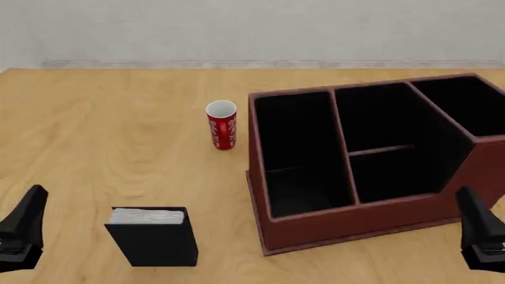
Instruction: Pick up the book and place it in the left compartment of the caddy.
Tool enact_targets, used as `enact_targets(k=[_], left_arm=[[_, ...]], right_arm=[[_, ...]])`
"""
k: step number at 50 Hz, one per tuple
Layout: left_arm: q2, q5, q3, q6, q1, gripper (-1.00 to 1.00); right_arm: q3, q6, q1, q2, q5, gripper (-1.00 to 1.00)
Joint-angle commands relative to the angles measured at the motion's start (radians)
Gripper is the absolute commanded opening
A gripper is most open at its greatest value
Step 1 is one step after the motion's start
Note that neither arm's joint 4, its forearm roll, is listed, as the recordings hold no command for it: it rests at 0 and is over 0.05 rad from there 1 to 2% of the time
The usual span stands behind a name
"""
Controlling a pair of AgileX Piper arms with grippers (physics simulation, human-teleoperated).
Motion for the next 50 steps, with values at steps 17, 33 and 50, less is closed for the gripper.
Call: enact_targets(k=[17, 33, 50], left_arm=[[0.000, 0.000, 0.000, 0.000, 0.000, 1.00], [0.000, 0.000, 0.000, 0.000, 0.000, 1.00], [0.000, 0.000, 0.000, 0.000, 0.000, 1.00]], right_arm=[[-0.086, -0.107, 0.193, 0.143, -0.020, 1.00], [-0.258, -0.130, 0.381, 0.386, -0.030, 1.00], [-0.480, -0.200, 0.527, 0.637, 0.051, 1.00]])
